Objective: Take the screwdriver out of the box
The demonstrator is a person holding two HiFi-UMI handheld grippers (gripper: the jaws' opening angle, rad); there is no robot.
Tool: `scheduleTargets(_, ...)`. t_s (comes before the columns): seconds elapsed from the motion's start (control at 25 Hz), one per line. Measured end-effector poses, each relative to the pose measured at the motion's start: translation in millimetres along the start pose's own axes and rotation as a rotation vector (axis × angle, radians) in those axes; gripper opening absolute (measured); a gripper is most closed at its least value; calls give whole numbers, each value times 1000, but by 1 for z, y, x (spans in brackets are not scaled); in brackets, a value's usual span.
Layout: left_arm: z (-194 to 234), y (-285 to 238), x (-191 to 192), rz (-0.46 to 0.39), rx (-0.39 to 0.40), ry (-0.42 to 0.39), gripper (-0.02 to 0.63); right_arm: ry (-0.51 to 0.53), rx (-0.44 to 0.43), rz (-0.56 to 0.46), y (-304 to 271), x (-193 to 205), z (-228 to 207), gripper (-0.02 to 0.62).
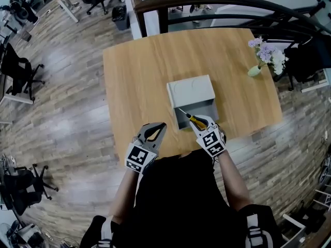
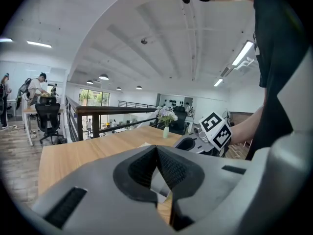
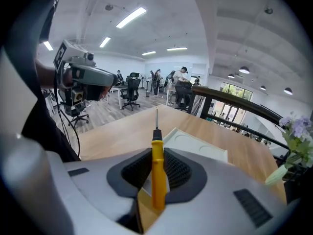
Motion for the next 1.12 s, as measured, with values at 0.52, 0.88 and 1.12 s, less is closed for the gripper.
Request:
scheduleTargets(0.52, -9, 2, -9, -29, -5, 2, 23, -84, -17, -183, 35, -31, -5, 87)
scheduleTargets(0.88, -17, -7, -11, -22, 46, -16, 23, -93, 23, -268, 58, -57, -8, 87)
scheduleTargets(1.12, -15, -13, -14, -25, 58, -25, 23, -117, 33, -271, 63, -50, -10, 87)
Point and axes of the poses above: the fingertips, and each gripper's own axes: y backward along the fingers, z to its left, x out of its underside, the point moved 1 cm from there along y, backward along the fingers, and after that the axes turned 1 degree about x, right-handed, at the moved point
